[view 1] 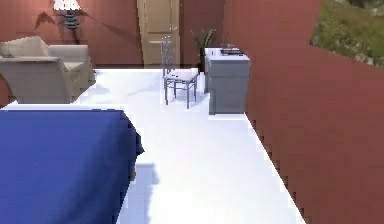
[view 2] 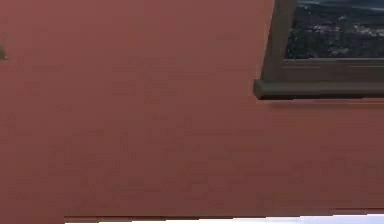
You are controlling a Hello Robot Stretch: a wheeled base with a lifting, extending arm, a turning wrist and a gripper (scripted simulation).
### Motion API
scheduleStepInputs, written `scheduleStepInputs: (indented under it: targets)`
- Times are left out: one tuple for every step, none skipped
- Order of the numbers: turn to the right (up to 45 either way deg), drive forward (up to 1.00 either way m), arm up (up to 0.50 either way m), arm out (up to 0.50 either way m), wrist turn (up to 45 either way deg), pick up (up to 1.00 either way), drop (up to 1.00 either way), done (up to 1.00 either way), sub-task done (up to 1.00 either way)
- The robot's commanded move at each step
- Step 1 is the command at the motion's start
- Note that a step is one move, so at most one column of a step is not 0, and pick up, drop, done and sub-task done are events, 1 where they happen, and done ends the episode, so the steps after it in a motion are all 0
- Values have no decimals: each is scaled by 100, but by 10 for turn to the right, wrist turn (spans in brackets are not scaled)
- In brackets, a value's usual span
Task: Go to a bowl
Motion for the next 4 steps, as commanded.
scheduleStepInputs:
  targets:
    - [0,100,0,0,0,0,0,0,0]
    - [60,0,0,0,0,0,0,0,0]
    - [0,70,0,0,0,0,0,0,0]
    - [-210,0,0,0,0,0,0,0,0]
